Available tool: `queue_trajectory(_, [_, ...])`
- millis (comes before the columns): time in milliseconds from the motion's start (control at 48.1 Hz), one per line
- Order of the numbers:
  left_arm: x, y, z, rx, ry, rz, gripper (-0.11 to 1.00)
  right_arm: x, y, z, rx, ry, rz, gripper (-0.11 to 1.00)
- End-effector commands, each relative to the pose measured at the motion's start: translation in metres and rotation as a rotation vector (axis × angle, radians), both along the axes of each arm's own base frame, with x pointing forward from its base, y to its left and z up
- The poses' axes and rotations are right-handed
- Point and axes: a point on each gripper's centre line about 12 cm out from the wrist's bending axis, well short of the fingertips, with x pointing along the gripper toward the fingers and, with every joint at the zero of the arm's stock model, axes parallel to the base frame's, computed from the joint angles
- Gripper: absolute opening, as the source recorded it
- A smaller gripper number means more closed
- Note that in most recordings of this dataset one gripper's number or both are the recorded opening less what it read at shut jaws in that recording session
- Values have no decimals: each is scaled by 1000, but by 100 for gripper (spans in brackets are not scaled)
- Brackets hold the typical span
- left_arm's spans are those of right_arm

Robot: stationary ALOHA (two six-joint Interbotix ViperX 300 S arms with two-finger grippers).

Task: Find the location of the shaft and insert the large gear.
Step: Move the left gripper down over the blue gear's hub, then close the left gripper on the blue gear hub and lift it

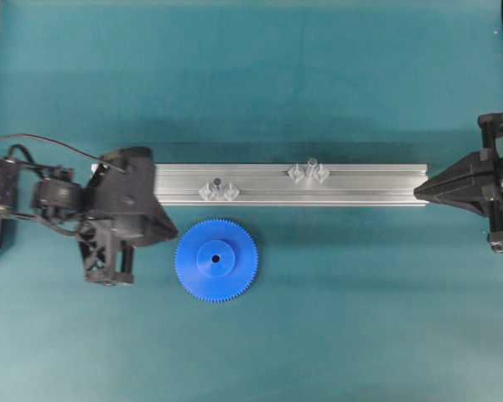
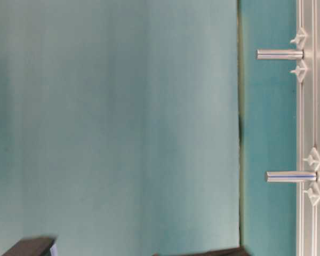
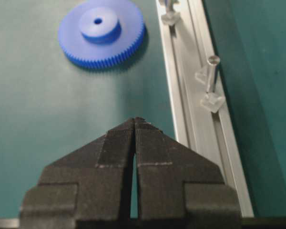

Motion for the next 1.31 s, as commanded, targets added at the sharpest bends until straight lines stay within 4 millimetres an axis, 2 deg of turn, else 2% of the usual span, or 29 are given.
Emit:
queue_trajectory(0, [12,-3,4,-2,-6,-5,38,2,-1,6,-1,-9,-5,2])
queue_trajectory(145, [28,-6,-4,-15,31,7,80,0,-4,4,-6,5,-18,2])
queue_trajectory(208, [34,-6,-11,-11,63,9,91,-1,-4,4,-9,8,-20,2])
queue_trajectory(249, [39,-7,-18,-10,88,9,94,-3,-4,3,-9,12,-20,2])
queue_trajectory(436, [58,-10,-37,-7,141,11,93,-9,-5,1,-9,29,-22,2])
queue_trajectory(644, [69,-10,-56,-4,186,15,93,-13,-4,0,-7,20,-22,2])
queue_trajectory(1039, [80,-12,-66,-1,205,13,93,-15,-4,-7,-6,35,-22,2])
queue_trajectory(1288, [78,-16,-70,1,218,4,93,-15,-4,-6,-7,34,-22,2])
